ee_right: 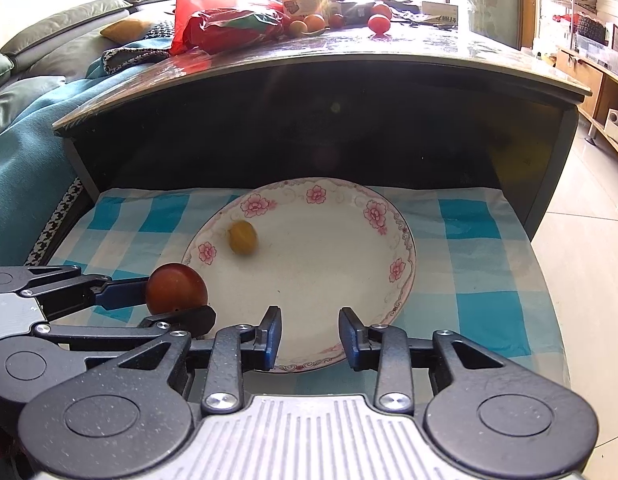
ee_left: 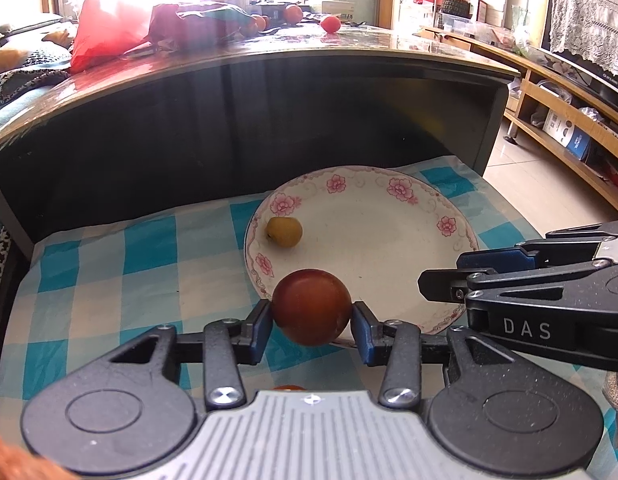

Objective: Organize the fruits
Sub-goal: 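Carry both fruits to the white bowl while the right tool opens, dropping the brown fruit, then lower the dark red tomato into the bowl and open the left tool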

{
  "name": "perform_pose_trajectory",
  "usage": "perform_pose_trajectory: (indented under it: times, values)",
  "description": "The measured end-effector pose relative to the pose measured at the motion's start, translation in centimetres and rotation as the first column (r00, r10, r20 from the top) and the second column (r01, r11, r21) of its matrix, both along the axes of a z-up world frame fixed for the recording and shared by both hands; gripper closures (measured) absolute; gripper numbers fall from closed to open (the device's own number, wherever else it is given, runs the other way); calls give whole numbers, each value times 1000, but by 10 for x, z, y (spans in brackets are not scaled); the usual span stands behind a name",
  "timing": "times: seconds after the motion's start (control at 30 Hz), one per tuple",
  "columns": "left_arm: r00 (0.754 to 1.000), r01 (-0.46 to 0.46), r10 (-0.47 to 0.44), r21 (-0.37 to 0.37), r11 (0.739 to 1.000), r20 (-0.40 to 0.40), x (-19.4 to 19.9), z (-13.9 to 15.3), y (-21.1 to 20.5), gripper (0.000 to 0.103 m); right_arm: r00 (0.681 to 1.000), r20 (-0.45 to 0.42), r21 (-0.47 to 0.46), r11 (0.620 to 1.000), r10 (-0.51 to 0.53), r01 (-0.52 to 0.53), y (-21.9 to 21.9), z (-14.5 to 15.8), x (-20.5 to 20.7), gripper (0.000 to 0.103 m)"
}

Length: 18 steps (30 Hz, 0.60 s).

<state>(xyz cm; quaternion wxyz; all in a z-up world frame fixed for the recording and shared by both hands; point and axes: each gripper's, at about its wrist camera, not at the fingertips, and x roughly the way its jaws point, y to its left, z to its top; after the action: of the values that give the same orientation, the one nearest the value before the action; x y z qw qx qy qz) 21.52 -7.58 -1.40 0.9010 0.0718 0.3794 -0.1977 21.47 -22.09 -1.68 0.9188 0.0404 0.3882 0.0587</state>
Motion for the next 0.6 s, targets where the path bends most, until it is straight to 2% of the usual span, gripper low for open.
perform_pose_trajectory:
  times: [0.37, 0.6]
  values:
    - [1000, -6, 6, -2, 1000, 26, -6, 10, 6, 50, 999, 31, -22, 1000, -3, 4, 1, 11, -10, 72]
    - [999, -8, 9, -11, 1000, 47, -15, 23, 12, 49, 998, 60, -4, 1000, -12, 13, -4, 25, -18, 70]
